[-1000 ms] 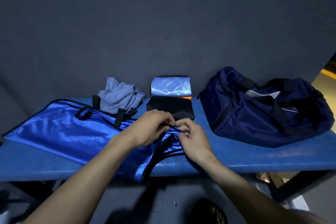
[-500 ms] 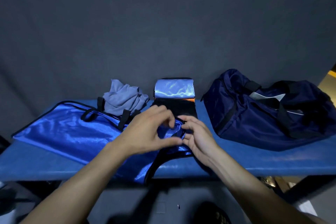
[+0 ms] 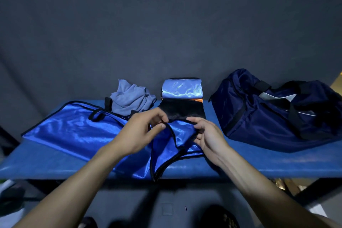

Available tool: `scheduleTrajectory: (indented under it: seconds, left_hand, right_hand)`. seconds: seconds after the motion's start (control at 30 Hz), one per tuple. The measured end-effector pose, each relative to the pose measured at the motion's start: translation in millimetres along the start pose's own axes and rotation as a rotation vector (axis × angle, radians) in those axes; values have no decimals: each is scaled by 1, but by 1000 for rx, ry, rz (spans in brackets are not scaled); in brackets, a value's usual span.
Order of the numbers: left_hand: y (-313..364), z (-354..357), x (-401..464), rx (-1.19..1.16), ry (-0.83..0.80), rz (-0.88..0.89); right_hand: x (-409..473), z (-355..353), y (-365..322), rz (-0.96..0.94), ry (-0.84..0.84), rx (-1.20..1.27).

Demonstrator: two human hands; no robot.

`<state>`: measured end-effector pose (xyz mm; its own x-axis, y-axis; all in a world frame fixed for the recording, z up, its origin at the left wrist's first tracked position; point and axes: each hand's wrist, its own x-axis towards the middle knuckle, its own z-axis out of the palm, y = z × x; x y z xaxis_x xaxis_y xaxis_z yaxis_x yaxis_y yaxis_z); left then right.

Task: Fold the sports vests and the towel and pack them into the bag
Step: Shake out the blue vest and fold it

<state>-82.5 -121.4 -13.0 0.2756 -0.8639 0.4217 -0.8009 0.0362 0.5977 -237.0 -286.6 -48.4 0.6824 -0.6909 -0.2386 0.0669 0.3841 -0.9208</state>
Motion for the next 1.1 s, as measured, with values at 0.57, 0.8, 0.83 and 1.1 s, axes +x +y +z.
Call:
scheduleTrajectory:
  seconds: [0.57,0.8,0.83,1.1]
  left_hand:
    - [-1,39,13,18,-15,10]
    - [-4,53,28,-57,-132,-5]
    - [-5,52,30,-69,-103,-7]
    - [0,50,44,-218,-150,-47]
  right_hand:
    - [-6,-22,-22,-207,-250,-358]
    - [-5,-33,-33,-454,-383,-716]
    - [-5,-35,-34,-458,-384,-737]
    - [-10,-38,-28,-418,-234,-602]
